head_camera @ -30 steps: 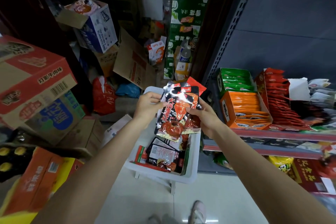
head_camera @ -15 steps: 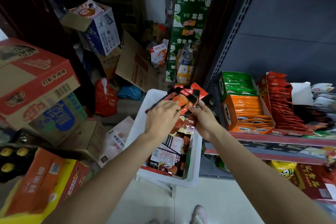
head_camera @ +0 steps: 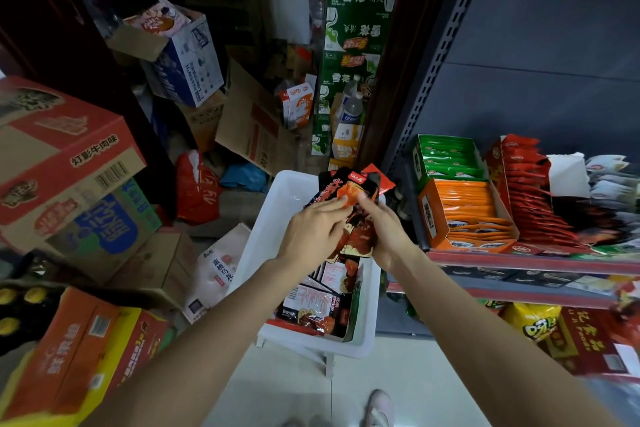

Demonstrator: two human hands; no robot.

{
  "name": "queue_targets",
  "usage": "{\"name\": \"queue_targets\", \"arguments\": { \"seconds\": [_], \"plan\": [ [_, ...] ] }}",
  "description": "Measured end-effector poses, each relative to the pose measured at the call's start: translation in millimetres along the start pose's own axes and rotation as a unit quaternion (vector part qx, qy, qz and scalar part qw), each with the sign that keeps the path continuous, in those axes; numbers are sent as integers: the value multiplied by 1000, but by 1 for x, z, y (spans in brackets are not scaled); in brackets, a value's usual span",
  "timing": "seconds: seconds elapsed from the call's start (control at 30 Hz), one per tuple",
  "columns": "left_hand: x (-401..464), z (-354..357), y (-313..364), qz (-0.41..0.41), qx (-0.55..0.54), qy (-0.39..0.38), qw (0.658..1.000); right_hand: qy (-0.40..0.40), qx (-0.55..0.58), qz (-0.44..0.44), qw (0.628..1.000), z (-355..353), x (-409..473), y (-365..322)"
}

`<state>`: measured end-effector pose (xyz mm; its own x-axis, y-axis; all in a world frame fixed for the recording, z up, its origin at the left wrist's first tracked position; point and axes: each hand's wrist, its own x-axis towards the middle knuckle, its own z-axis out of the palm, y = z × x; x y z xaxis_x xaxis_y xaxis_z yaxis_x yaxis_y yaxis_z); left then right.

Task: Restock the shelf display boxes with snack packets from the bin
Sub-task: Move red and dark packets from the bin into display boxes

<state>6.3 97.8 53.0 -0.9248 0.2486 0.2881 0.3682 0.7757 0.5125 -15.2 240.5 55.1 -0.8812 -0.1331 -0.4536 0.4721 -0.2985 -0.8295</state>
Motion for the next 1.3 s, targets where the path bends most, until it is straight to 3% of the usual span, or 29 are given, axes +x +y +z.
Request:
{"name": "queue_targets", "arguments": {
  "seconds": [0.07, 0.13, 0.23, 0.3, 0.43, 0.6, 0.7, 0.83, 0.93, 1.1, 1.2, 1.3],
  "plan": [
    [5, -9, 0, -72, -112, 21, 991, 18, 5, -13, 1000, -1, 0, 1],
    [12, -16, -6, -174, -135, 76, 972, 17, -6, -17, 1000, 0, -1, -2],
    [18, -21, -18, -309, -219, 17, 925, 16, -17, -23, 999, 1, 0, -8],
    [17, -21, -22, -321, -330, -9, 887, 14, -31, -27, 999, 0, 0, -11],
    [12, -26, -23, -349, -474, 10, 808, -25, -32, -28, 999, 1, -4, -15],
    [17, -23, -21, -388, -593, 45, 704, 1, -15, -34, 999, -11, -6, -21],
    [26, -19, -17, -373, -598, 41, 708, 28, 0, -46, 999, -28, -10, -28],
    [38, -5, 6, -338, -491, -66, 800, 62, 13, -74, 995, -49, -18, -38],
    [50, 10, 32, -312, -440, -98, 836, 74, 32, -84, 993, -70, -24, -51],
    [77, 37, 77, -316, -482, -70, 814, 47, 69, -103, 991, -125, -34, -85],
    [98, 57, 111, -295, -515, -90, 800, 25, 60, -128, 990, -166, -36, -111],
    [127, 80, 156, -268, -500, -120, 815, 31, 49, -157, 986, -205, -33, -138]
  ]
}}
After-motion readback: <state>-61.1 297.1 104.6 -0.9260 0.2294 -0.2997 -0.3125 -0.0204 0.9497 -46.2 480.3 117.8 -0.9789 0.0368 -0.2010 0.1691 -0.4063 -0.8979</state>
